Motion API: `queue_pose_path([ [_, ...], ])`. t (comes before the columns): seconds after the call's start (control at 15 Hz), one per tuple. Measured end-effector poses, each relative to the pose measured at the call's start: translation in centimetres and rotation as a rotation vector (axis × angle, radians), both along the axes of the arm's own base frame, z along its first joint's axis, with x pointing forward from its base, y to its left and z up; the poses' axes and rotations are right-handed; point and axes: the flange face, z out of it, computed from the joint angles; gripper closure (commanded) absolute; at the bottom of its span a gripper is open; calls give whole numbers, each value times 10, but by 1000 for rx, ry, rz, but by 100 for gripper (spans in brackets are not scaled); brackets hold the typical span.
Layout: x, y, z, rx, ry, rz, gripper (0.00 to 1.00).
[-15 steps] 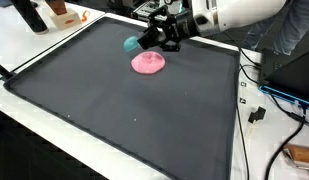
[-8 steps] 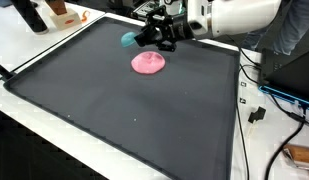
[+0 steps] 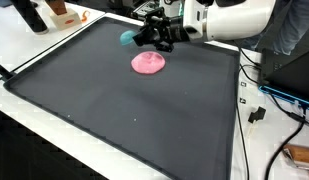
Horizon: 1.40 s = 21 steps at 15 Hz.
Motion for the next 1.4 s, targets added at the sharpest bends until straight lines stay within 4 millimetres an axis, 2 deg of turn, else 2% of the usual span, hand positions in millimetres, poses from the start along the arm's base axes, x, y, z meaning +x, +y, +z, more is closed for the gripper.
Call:
queue_pose_path([
  [0.87, 11, -31, -14, -16, 19, -55, 71],
  [1.4, 14, -37, -18, -7, 38, -54, 71],
])
